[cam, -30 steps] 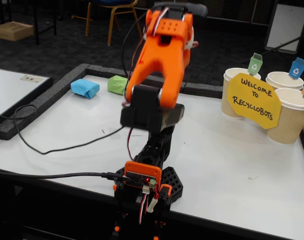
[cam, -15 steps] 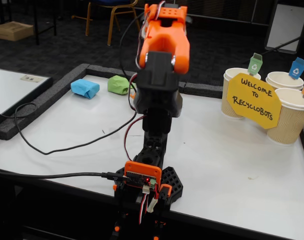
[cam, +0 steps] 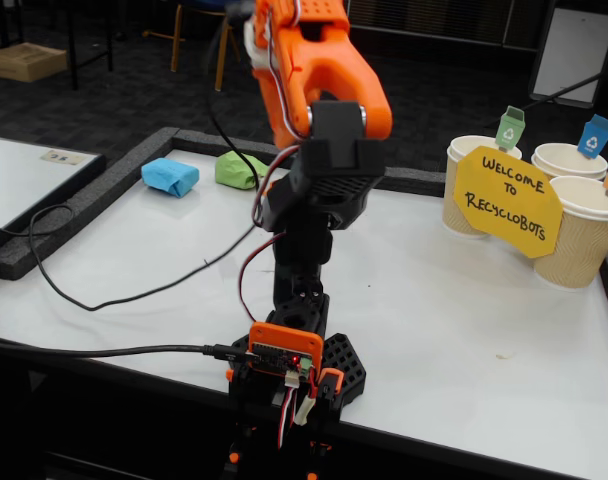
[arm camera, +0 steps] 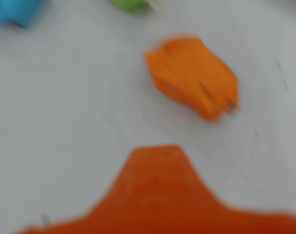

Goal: Sort rubbish by color.

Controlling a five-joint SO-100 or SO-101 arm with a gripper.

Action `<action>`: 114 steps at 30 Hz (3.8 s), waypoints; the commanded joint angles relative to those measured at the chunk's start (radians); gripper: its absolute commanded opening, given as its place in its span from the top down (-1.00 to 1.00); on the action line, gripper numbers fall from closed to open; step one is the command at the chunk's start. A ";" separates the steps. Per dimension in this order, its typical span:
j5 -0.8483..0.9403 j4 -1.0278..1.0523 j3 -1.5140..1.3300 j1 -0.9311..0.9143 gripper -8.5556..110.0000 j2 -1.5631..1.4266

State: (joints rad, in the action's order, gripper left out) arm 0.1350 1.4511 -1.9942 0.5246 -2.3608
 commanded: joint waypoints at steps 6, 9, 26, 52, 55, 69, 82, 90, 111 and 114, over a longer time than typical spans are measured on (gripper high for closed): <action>-0.002 0.034 0.244 0.080 0.79 -0.012; -0.002 0.086 0.298 0.103 0.79 -0.014; 0.000 0.008 0.334 -0.060 0.78 -0.011; -0.012 -0.275 0.224 -0.118 0.77 0.383; -0.012 -0.279 0.224 -0.110 0.77 0.465; -0.015 -0.221 0.354 -0.149 0.77 0.736; -0.071 -0.239 0.428 -0.144 0.78 0.795; -0.071 -0.259 0.428 -0.146 0.64 0.801; -0.402 -0.224 0.469 -0.183 0.60 0.859; -0.454 -0.215 0.468 -0.196 0.59 0.859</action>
State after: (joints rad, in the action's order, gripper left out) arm -0.2485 1.2333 -1.6536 0.3620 -1.4680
